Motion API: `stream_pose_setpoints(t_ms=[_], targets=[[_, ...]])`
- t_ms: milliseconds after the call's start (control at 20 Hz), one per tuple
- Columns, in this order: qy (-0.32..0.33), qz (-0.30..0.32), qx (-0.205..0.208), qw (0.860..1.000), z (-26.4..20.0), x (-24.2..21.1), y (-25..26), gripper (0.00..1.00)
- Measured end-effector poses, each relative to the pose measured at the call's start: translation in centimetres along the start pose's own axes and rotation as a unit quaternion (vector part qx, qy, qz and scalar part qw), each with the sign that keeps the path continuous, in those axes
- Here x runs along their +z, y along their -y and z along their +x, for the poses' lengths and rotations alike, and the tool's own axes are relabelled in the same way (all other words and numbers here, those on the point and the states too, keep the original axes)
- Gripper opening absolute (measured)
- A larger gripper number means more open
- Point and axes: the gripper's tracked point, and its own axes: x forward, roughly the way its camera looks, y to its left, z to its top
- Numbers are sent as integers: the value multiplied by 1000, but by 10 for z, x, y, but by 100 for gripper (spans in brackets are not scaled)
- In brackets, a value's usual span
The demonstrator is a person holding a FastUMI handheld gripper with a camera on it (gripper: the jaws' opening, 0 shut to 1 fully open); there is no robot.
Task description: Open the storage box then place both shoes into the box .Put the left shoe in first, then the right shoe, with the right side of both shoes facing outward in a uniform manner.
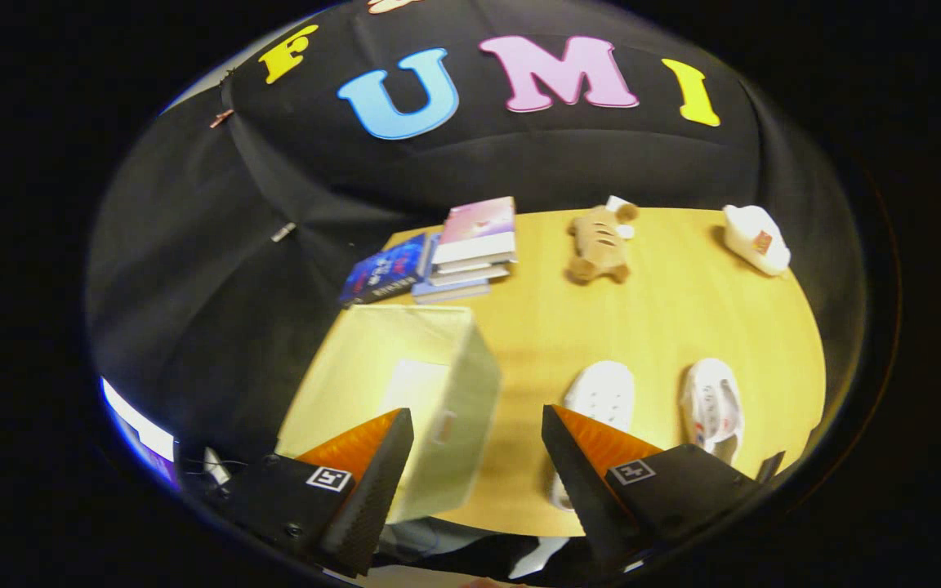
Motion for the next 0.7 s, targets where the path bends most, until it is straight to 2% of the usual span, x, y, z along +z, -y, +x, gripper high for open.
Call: stream_pose_setpoints(t_ms=[150,400,700], targets=[[-21,-17,-51,998,5,-42,56,98],[-82,-2,-89,993,40,-107,116,99],[-107,3,-95,990,81,-116,132,99]])
